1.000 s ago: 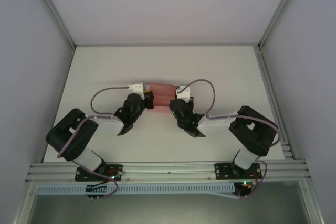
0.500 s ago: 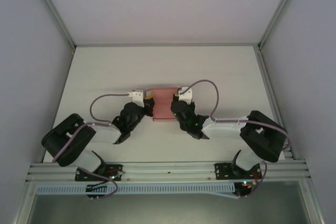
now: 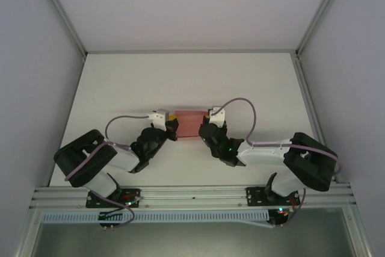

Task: Assemble paper box

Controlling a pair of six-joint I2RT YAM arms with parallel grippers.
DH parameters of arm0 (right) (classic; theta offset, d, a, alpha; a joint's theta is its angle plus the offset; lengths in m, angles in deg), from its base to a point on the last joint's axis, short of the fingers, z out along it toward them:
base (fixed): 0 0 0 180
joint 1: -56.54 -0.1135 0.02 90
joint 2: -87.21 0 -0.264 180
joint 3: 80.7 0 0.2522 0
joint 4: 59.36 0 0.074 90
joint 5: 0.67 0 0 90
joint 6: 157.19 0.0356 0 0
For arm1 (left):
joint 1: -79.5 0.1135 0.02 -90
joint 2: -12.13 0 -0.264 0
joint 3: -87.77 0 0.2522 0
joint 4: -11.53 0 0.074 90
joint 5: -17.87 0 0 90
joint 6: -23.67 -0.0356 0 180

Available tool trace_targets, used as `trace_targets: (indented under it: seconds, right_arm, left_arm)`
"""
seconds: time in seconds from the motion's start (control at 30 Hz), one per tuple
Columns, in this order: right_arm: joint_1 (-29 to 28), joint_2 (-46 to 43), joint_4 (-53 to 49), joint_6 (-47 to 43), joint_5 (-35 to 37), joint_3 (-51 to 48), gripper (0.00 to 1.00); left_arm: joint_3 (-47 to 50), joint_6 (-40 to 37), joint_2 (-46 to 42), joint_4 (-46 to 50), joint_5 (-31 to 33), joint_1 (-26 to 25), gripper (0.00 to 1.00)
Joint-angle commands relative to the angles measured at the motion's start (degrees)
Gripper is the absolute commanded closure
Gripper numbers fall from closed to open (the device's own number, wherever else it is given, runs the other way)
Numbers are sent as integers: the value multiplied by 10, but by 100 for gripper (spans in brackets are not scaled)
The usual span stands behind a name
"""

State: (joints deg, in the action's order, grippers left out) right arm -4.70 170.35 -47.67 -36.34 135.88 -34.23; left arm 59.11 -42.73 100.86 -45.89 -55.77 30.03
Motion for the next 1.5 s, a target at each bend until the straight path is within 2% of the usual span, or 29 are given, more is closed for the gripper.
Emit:
trace_targets:
  seconds: [0.0,0.13,0.3,0.4,0.57,0.63,0.7,0.8,0.87,0.93,1.0,1.07,1.13,1.27,1.37,1.47]
  right_arm:
    - [-43,14,-1,20,-74,-9,89]
    - [-60,8,-20,16,-44,-9,90]
    - [-62,-15,-28,26,-36,-18,90]
    - [-65,-23,-38,31,-32,-25,89]
    - [-77,-48,-77,48,-1,-40,89]
    - [-79,-59,-86,52,5,-49,89]
    - [-79,-69,-91,57,6,-57,89]
    - [-85,-81,-95,59,9,-65,87]
    - [-91,-86,-108,62,14,-66,87]
    - [-95,-92,-130,70,25,-66,85]
    - [-97,-102,-156,81,32,-65,82]
    - [-98,-114,-168,82,32,-67,81]
    - [-100,-129,-176,80,30,-67,74]
    - [-102,-160,-182,71,17,-71,52]
    - [-103,-186,-194,57,-4,-71,45]
    - [-103,-218,-215,54,-26,-73,27]
  left_arm:
    - [-10,2,3,-85,-119,-39,96]
    - [-8,3,-9,-68,-140,-44,90]
    - [-5,-12,-11,-27,-135,-50,95]
    - [22,-21,-6,-25,-124,-49,93]
    - [73,-25,-74,22,-84,-49,75]
    - [63,-32,-124,105,-77,-49,70]
    - [40,-54,-160,189,-105,-52,65]
    - [41,-50,-211,243,-104,-55,55]
    - [42,-47,-246,278,-91,-56,44]
    - [36,-43,-278,329,-59,-57,27]
    - [30,-41,-314,379,-46,-59,16]
    - [29,-32,-347,410,-42,-60,0]
    - [20,-14,-378,454,-30,-62,0]
    - [-15,3,-428,536,-28,-63,0]
    - [-68,21,-449,613,-26,-63,0]
    - [-121,35,-450,676,-25,-63,0]
